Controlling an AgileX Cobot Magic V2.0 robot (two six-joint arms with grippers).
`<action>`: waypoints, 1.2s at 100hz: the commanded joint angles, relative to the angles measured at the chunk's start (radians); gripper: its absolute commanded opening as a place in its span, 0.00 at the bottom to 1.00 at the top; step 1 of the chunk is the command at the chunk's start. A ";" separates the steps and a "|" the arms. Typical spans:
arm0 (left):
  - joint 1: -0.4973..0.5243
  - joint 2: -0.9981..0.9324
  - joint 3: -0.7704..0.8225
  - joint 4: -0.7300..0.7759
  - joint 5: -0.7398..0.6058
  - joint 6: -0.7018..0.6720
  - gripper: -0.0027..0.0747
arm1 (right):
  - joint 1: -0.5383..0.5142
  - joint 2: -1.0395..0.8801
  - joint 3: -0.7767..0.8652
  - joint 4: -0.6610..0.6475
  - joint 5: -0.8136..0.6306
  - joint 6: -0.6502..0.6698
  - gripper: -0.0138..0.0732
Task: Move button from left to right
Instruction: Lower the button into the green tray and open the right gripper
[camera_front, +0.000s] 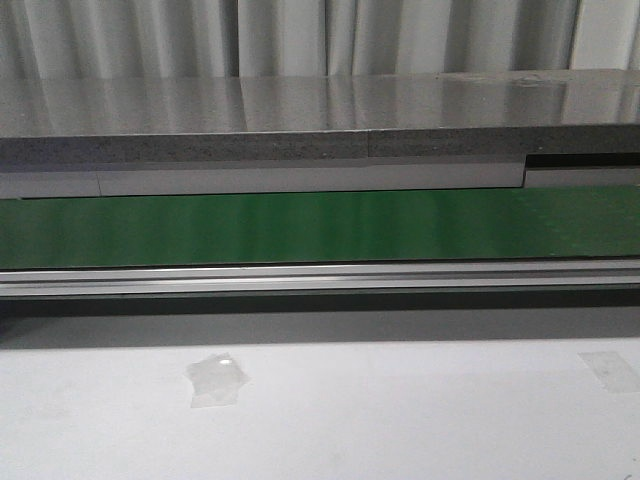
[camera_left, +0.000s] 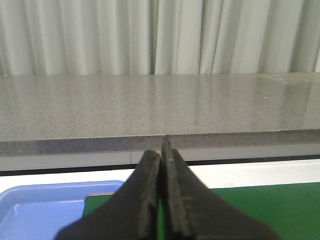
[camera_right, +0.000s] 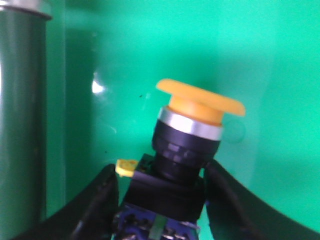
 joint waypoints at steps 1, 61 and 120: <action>-0.006 0.005 -0.028 -0.013 -0.059 -0.002 0.01 | -0.008 -0.044 -0.032 0.008 -0.018 -0.010 0.41; -0.006 0.005 -0.028 -0.013 -0.059 -0.002 0.01 | -0.008 -0.039 -0.032 0.012 -0.011 0.022 0.74; -0.006 0.005 -0.028 -0.013 -0.059 -0.002 0.01 | -0.001 -0.161 -0.032 -0.056 -0.055 0.187 0.74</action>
